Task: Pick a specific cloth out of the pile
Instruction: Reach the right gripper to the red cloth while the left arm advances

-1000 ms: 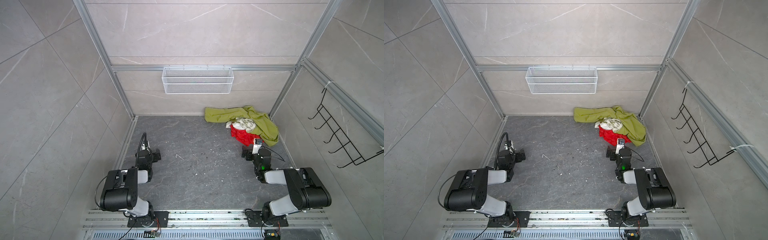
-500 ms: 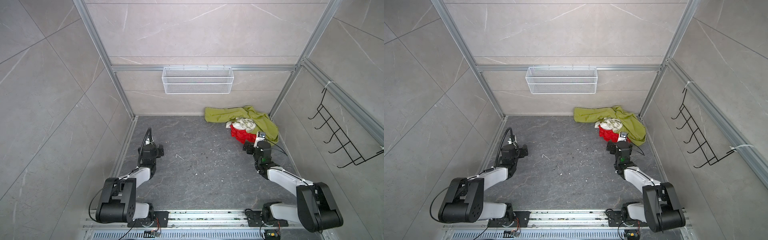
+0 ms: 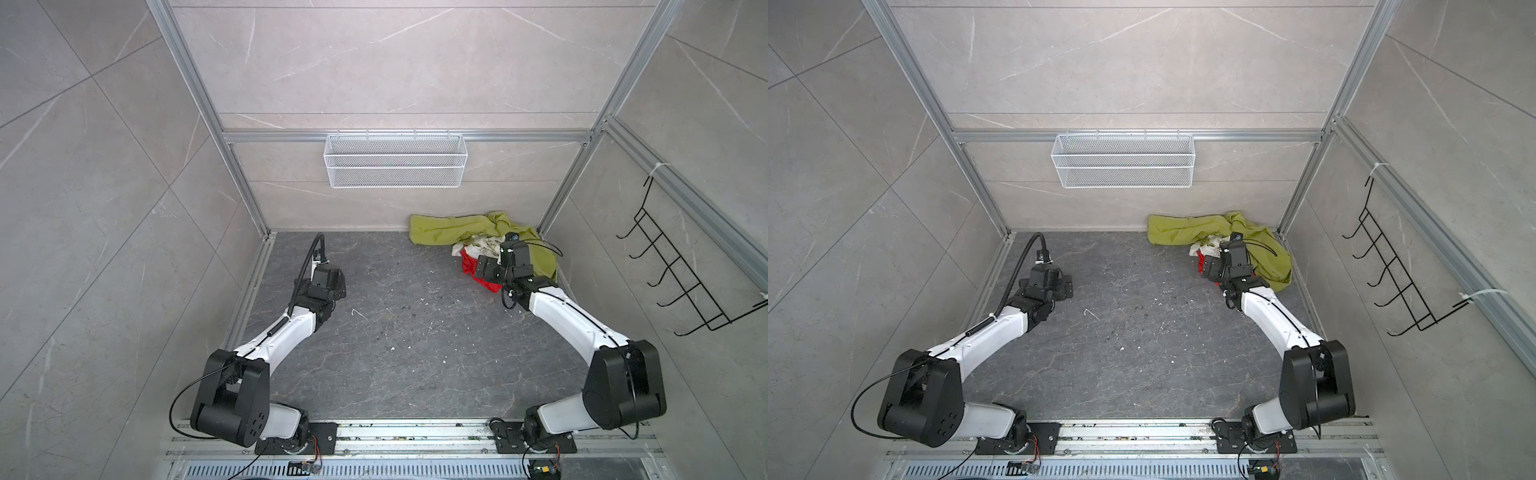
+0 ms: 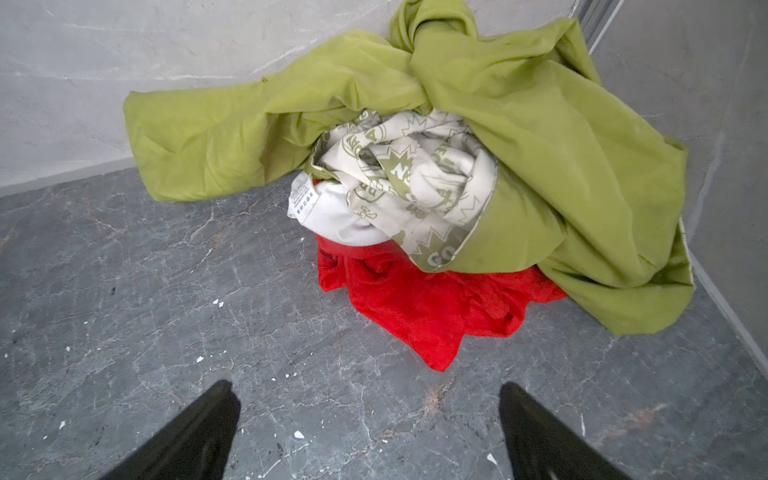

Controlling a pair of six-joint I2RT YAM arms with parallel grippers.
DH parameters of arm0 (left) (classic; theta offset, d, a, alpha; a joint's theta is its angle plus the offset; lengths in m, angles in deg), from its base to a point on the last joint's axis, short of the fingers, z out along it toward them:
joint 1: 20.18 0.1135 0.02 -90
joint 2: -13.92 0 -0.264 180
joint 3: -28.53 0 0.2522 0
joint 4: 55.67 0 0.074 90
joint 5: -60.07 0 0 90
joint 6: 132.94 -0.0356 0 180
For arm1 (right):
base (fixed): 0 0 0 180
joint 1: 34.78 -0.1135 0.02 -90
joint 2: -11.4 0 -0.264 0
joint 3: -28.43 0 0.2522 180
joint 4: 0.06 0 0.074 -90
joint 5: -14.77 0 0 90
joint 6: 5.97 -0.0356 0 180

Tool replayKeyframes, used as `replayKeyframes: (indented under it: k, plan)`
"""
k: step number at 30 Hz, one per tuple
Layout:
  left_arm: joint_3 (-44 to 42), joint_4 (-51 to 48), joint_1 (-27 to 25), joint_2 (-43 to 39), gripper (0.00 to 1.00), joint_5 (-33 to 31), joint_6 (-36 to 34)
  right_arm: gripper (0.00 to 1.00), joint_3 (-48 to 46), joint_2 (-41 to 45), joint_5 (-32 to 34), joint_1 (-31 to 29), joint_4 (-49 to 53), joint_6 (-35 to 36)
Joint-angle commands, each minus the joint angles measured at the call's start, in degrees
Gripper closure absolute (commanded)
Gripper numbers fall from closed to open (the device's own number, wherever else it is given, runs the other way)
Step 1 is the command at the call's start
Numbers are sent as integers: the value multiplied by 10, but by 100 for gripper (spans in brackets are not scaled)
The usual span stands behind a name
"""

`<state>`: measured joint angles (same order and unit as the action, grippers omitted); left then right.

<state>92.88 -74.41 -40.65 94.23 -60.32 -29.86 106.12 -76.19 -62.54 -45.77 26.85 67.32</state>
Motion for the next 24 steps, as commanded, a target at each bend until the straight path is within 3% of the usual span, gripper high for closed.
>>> replayKeyframes:
  k: [1, 7, 10, 14, 24]
  plan:
    - [24, -29, -18, 11, 0, 15, 34, 3, 33, -38, 8, -3, 61, 19]
    - [34, -11, -23, 19, 1, 150, 32, 5, 70, -90, 19, -3, 86, 41]
    - [40, -2, -24, 32, 10, 221, 30, 5, 72, -111, 19, -3, 86, 62]
    - [31, 34, -26, 53, 11, 324, 24, 7, 86, -146, 14, -3, 91, 91]
    - [35, 48, -37, 84, 11, 359, 26, 18, 140, -226, 57, -3, 101, 135]
